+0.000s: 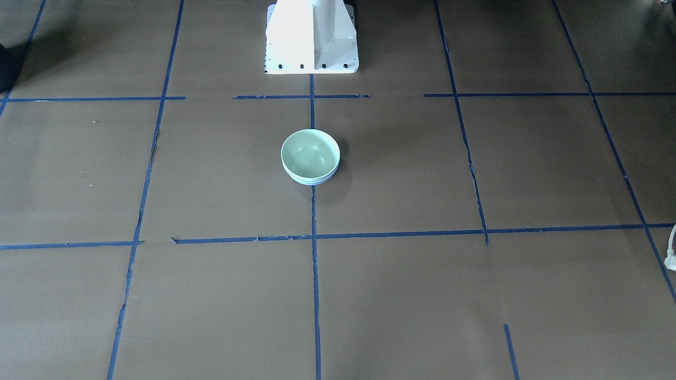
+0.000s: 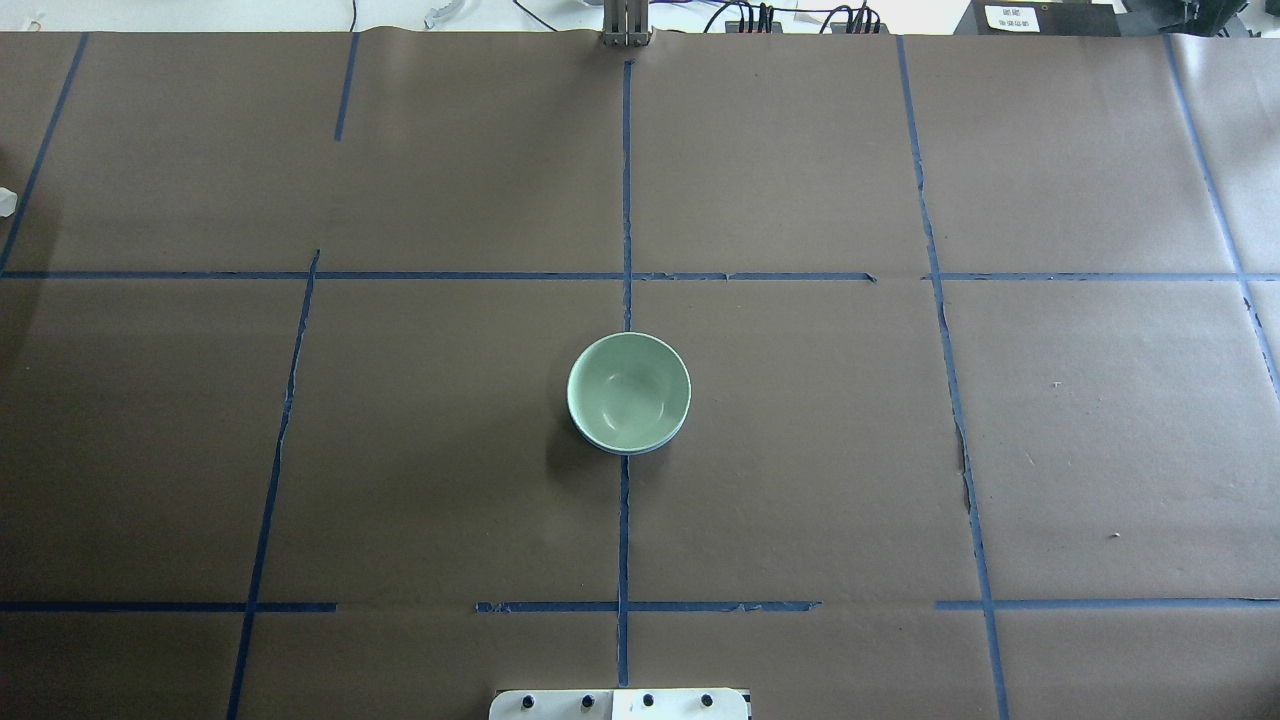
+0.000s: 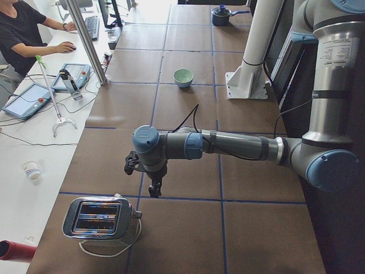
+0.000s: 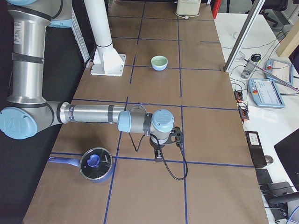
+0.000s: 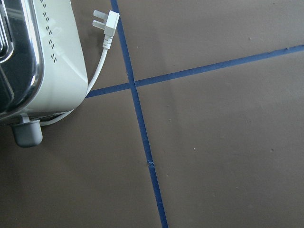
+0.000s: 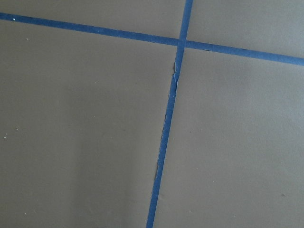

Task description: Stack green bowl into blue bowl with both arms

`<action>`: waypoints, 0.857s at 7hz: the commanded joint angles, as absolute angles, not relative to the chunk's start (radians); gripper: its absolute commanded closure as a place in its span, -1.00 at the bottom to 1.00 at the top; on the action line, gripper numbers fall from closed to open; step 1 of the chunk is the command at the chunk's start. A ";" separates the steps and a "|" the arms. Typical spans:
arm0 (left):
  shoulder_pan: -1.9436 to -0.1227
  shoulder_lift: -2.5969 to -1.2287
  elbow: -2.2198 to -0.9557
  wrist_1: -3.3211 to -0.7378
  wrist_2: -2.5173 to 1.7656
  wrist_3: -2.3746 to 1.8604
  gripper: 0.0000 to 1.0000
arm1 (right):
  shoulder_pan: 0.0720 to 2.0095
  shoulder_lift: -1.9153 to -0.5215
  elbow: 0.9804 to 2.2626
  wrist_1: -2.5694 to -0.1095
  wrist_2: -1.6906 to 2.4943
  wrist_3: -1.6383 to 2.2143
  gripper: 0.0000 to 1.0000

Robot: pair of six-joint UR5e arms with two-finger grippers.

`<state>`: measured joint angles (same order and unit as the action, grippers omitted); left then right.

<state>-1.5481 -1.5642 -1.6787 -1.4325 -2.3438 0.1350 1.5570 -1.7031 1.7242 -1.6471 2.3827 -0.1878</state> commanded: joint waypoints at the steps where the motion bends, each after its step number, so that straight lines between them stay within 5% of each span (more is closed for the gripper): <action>1: -1.551 -1.557 -1.678 -1.440 -2.344 0.120 -1.00 | 1.557 -1.709 1.724 -1.646 2.384 -0.187 -0.99; 6: -1.549 -1.554 -1.677 -1.443 -2.342 0.121 -1.00 | 1.559 -1.718 1.730 -1.640 2.369 -0.192 -0.99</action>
